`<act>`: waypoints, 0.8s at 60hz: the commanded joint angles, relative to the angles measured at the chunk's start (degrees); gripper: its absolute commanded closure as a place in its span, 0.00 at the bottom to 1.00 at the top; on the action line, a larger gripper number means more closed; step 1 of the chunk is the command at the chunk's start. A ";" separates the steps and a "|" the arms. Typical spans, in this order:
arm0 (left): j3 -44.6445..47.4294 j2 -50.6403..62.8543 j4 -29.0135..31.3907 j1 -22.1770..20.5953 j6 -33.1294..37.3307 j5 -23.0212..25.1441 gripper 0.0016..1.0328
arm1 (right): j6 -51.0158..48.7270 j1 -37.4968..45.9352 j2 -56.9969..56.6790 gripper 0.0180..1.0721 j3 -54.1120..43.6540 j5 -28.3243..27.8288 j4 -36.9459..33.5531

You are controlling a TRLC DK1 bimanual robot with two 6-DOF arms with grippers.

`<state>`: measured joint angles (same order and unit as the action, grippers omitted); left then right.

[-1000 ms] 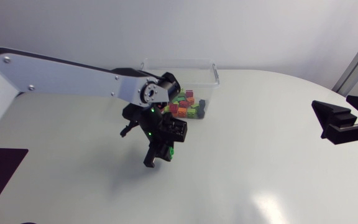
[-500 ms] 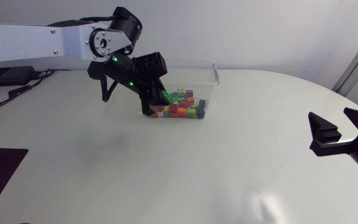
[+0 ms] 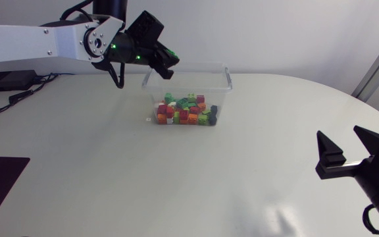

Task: Place the duplo bricks in the container

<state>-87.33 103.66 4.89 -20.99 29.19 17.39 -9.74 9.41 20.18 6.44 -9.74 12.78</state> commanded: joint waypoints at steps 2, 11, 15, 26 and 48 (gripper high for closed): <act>-0.47 2.43 -4.45 0.25 -5.02 -1.74 0.75 | -2.39 -1.50 -1.46 0.05 -3.18 1.56 1.99; -1.70 6.38 -10.69 0.25 -8.45 -4.38 0.74 | -4.85 -4.05 -5.77 0.05 -5.21 3.50 0.85; -3.64 9.02 -11.04 0.34 -8.98 -4.73 0.74 | -6.35 -4.75 -7.70 0.05 -6.26 4.02 0.67; -9.53 15.79 -10.77 0.78 -10.12 -6.05 0.73 | -7.05 -5.10 -12.89 0.05 -6.79 4.02 -4.51; -15.59 21.85 -8.05 1.13 -13.46 -7.10 0.35 | -8.28 -5.10 -16.67 0.05 -6.70 4.02 -10.23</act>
<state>-100.68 123.94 -3.97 -19.88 17.52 10.37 -16.80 4.58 4.19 1.02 -5.93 3.66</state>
